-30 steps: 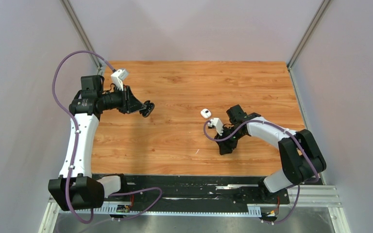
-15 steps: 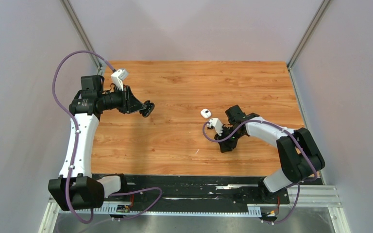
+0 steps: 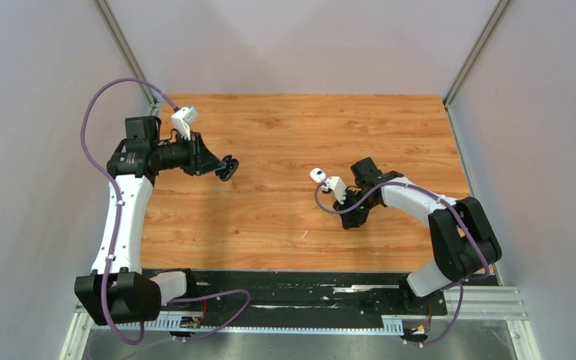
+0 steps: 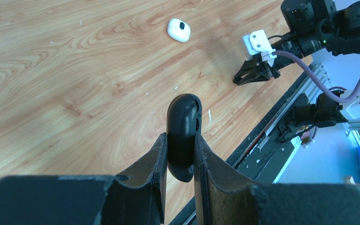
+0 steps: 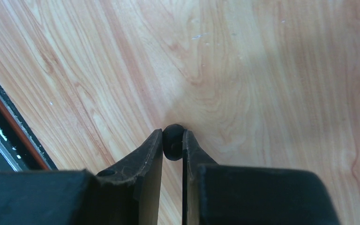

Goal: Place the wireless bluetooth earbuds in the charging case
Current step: Adjust the earbud at the center of the board.

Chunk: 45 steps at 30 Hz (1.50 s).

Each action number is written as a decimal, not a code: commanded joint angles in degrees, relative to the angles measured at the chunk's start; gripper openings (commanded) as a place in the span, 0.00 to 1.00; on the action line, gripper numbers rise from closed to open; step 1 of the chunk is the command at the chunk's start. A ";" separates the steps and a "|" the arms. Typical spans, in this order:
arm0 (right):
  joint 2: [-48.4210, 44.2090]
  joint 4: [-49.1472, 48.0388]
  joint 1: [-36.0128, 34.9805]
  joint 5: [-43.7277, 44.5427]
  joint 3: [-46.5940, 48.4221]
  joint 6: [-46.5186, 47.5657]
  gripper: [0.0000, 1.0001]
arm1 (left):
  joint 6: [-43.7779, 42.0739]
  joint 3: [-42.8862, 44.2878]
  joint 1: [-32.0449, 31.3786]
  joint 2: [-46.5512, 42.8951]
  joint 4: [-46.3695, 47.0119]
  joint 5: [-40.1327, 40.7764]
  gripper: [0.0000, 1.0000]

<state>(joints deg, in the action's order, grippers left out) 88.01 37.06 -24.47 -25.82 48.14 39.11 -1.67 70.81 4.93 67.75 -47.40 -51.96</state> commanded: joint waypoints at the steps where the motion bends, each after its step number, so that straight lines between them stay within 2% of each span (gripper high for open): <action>1: 0.05 2.24 2.47 -4.21 4.37 1.13 0.00 | -0.63 1.11 -0.27 0.04 1.07 -0.71 0.00; 5: 0.48 13.58 6.43 -20.59 10.39 4.23 0.01 | -1.29 0.68 -0.31 0.39 0.76 -1.70 0.00; 8: 1.19 14.80 7.04 -25.31 11.39 4.51 0.02 | -1.79 0.65 -0.86 0.83 0.50 -1.99 0.00; 14: 6.65 12.24 7.14 -20.87 10.16 6.99 0.03 | -1.92 0.84 -1.87 1.71 0.50 -2.00 0.00; 28: 16.83 11.49 9.93 -15.79 14.71 8.99 0.04 | -2.77 0.30 -1.94 1.25 -0.98 -1.21 0.00; 34: 20.18 11.66 12.21 -14.01 16.97 9.64 0.18 | -2.87 0.99 -1.94 2.05 -1.44 -1.20 0.00; 45: 21.44 14.32 13.90 -14.86 18.28 9.71 0.35 | -2.78 2.02 -1.94 2.65 -1.56 -1.29 0.00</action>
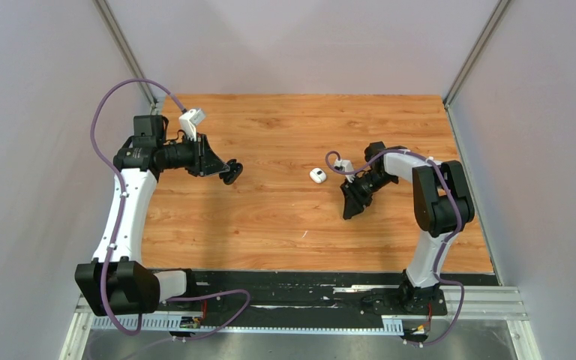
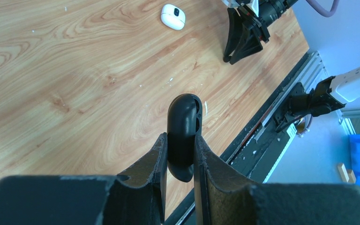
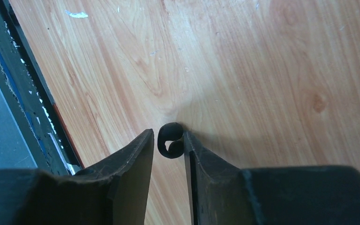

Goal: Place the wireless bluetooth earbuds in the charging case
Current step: Adjust the earbud at the center of the board, then pick up the earbud from the center of the board.

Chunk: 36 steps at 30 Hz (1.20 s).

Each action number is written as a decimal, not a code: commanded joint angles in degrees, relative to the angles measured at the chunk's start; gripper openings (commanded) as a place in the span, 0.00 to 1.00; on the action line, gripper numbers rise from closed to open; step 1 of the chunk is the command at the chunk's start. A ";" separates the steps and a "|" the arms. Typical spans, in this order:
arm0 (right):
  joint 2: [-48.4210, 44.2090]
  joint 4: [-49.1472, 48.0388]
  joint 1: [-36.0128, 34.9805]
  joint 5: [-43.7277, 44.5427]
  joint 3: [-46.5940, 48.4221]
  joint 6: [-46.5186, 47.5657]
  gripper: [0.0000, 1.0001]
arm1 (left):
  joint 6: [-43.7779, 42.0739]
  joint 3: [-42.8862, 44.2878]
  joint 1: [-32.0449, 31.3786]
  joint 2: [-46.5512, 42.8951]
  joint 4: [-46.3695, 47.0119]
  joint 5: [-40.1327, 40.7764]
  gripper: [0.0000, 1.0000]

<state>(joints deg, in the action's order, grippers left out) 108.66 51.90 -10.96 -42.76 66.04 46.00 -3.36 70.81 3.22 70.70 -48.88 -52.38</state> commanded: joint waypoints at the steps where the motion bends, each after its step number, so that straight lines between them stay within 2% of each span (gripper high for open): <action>1: 0.67 -0.53 0.37 2.15 0.20 2.86 0.36 | -1.05 1.95 -0.24 -0.34 -0.11 -0.94 0.00; 17: 0.94 -3.00 2.39 5.57 2.56 0.95 0.31 | -1.07 1.34 -0.24 -0.95 0.11 -0.88 0.00; 22: 0.87 -3.12 2.37 4.24 2.34 0.93 0.26 | -0.94 1.07 -0.22 -1.05 0.30 -0.88 0.00; 28: 1.06 -3.13 2.42 1.81 2.81 0.43 0.26 | -0.80 0.83 -0.23 -1.09 0.40 -0.88 0.00; 33: 1.29 -3.13 2.44 1.46 3.27 0.06 0.19 | -0.74 0.95 -0.19 -1.09 0.53 -0.80 0.00; 36: 1.21 -3.17 2.41 0.76 3.29 -0.03 0.11 | -0.71 0.96 -0.23 -1.00 0.68 -0.79 0.00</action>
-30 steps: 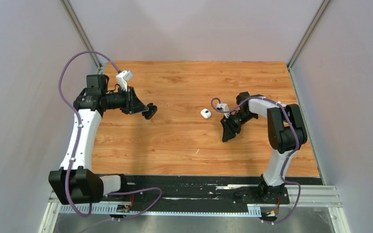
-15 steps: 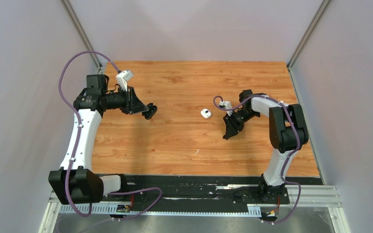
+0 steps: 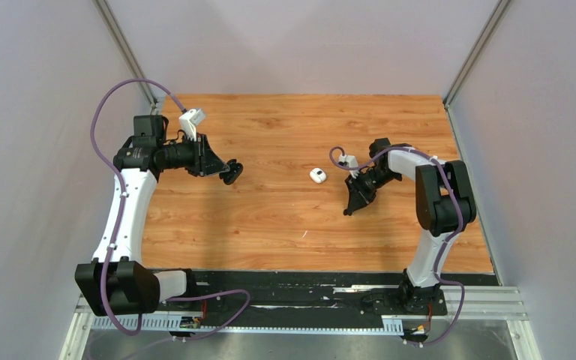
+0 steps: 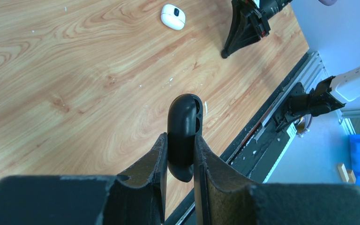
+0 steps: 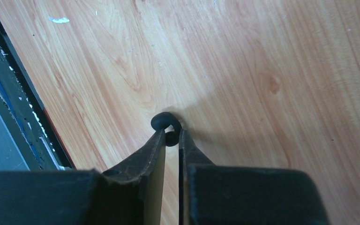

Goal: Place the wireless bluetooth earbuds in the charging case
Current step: Pick up the earbud from the center of the board.

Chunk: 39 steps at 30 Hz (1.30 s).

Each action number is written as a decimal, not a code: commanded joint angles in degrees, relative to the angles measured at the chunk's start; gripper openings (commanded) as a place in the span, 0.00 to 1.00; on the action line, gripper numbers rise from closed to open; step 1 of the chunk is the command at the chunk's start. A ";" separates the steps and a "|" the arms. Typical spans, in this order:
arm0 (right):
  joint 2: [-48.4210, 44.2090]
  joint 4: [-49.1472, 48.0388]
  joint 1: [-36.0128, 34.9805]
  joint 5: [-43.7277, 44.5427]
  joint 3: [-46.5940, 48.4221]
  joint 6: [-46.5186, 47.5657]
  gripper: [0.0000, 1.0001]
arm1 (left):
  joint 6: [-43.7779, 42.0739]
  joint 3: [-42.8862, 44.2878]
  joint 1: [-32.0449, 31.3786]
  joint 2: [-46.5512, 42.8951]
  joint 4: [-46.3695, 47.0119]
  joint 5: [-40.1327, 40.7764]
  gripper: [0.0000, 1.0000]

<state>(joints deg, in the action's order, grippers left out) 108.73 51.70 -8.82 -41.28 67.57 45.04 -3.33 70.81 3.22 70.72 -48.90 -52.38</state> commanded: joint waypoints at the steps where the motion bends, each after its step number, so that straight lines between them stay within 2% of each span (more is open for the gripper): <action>1: 1.06 -3.05 0.28 -1.06 1.66 0.93 0.08 | -0.65 1.03 -0.23 -1.02 0.72 -0.86 0.00; 4: 0.69 -3.39 0.29 -1.37 1.59 0.72 0.00 | -0.61 0.96 -0.24 -1.02 0.71 -0.84 0.00; 14: -2.99 -4.00 0.29 -1.97 -0.31 0.10 0.00 | -0.61 0.93 -0.23 -0.83 0.95 -1.01 0.00; 25: -2.27 -4.30 0.07 -0.78 0.19 1.99 0.21 | -0.45 1.29 -0.19 -0.54 0.98 -0.80 0.00; 39: -5.34 -4.03 -1.90 0.69 -5.47 5.16 0.24 | -0.51 1.35 -0.24 -0.51 1.22 -0.70 0.00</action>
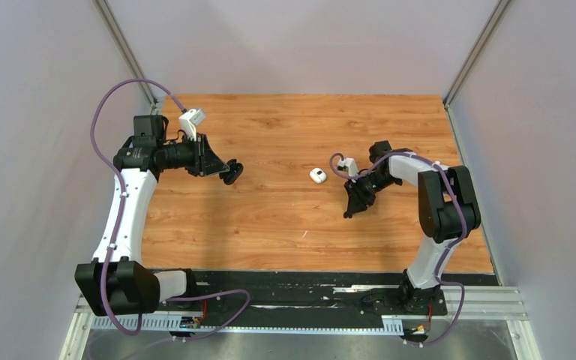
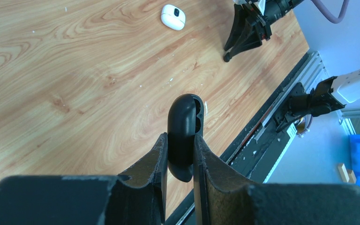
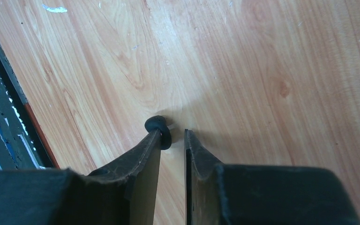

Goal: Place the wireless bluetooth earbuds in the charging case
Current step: Pick up the earbud from the center of the board.

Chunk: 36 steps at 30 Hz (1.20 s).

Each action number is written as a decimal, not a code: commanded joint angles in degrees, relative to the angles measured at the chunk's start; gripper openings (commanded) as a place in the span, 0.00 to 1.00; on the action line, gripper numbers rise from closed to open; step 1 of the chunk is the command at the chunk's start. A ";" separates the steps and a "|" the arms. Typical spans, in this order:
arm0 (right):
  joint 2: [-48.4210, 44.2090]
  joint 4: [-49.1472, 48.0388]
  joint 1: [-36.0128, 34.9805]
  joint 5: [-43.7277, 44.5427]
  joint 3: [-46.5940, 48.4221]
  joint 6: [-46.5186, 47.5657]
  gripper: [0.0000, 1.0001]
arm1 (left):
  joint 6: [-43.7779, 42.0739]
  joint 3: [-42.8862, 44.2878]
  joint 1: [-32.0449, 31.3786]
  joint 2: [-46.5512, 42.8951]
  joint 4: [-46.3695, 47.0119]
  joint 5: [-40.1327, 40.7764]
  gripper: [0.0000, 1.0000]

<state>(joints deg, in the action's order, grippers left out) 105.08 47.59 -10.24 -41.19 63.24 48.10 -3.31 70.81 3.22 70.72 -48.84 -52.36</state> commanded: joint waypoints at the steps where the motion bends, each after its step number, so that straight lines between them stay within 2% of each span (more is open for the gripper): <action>1: -1.78 0.05 -0.49 0.48 -1.00 2.02 0.24 | -0.50 1.35 -0.19 -0.50 1.26 -0.73 0.00; 7: -1.87 0.67 -0.86 -3.36 0.85 1.32 0.21 | -0.20 1.30 -0.23 -0.52 1.53 -0.75 0.00; 13: -1.36 2.14 -2.56 -5.17 0.63 2.82 0.10 | -0.26 1.26 -0.24 -0.82 1.43 -0.62 0.00; 16: -1.58 2.47 -2.92 -5.47 0.39 3.09 0.01 | -0.21 1.22 -0.21 -0.84 1.34 -0.68 0.00; 22: -4.31 2.63 -2.70 -5.84 2.23 0.33 0.00 | -0.33 1.18 -0.16 -0.49 1.48 -1.39 0.00; 27: -13.29 2.75 -2.75 -13.31 4.35 -0.86 0.00 | -1.12 1.18 -2.35 0.90 0.46 -1.70 0.00; 30: -21.06 -1.53 -3.19 -18.10 2.41 -0.84 0.00 | -1.47 1.29 -7.22 2.54 0.51 -1.72 0.00; 36: -31.83 -9.70 -9.50 -19.05 1.14 3.75 0.00 | -3.26 3.96 -15.02 7.72 1.19 -2.73 0.00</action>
<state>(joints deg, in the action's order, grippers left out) 77.69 44.18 -15.25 -55.00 64.23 47.99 -4.01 70.96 -7.64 75.57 -48.58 -52.82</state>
